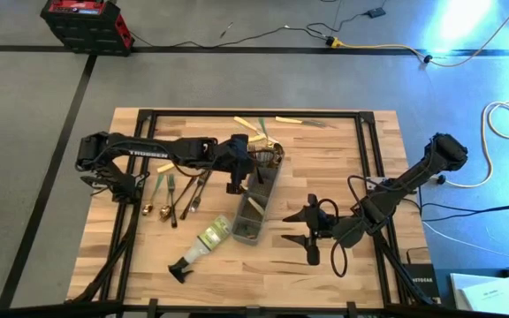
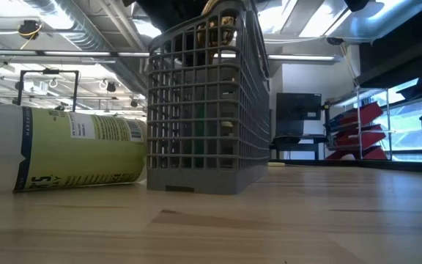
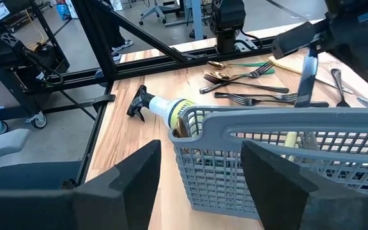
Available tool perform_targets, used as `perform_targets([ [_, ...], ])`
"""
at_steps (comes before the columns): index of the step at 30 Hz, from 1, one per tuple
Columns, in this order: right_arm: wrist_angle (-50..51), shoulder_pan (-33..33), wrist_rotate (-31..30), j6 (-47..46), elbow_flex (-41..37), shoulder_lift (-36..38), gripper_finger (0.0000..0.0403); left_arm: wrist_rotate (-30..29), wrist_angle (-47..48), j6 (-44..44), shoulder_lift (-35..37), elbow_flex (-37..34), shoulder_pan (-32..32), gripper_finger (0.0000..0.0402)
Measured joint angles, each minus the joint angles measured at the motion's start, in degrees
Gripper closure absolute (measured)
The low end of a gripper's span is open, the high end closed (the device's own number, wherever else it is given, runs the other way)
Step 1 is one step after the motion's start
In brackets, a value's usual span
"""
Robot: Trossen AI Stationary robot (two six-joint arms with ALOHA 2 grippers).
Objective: Sort silverware
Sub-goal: Put the spoon into the silverware basket
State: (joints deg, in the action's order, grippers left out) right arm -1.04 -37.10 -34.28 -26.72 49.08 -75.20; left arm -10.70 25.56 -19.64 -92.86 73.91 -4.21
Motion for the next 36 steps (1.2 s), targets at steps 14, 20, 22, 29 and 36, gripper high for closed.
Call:
perform_targets([
  [14, -0.01, 0.00, -0.72, 0.09, 0.00, 0.00, 0.0204, 2.49, -6.67, 4.29, -5.13, 0.02, 0.09, 0.0318],
  [20, 0.09, 0.00, -0.74, 0.10, 0.00, 0.00, 0.0204, 1.70, -6.71, 4.66, -7.10, 2.44, -0.24, 0.0318],
  [22, 0.11, 0.00, -0.78, 0.09, 0.00, 0.00, 0.0204, 1.30, -6.42, 4.32, -7.13, 3.75, -0.24, 0.0318],
  [29, 0.18, 0.00, -0.83, 0.09, 0.00, 0.00, 0.0204, 1.09, -6.80, 3.76, -7.12, 8.65, -0.22, 0.0318],
  [36, 0.35, 0.00, -0.85, 0.09, 0.00, 0.00, 0.0204, 1.08, -7.47, 4.09, -7.10, 9.08, -0.01, 0.0318],
])
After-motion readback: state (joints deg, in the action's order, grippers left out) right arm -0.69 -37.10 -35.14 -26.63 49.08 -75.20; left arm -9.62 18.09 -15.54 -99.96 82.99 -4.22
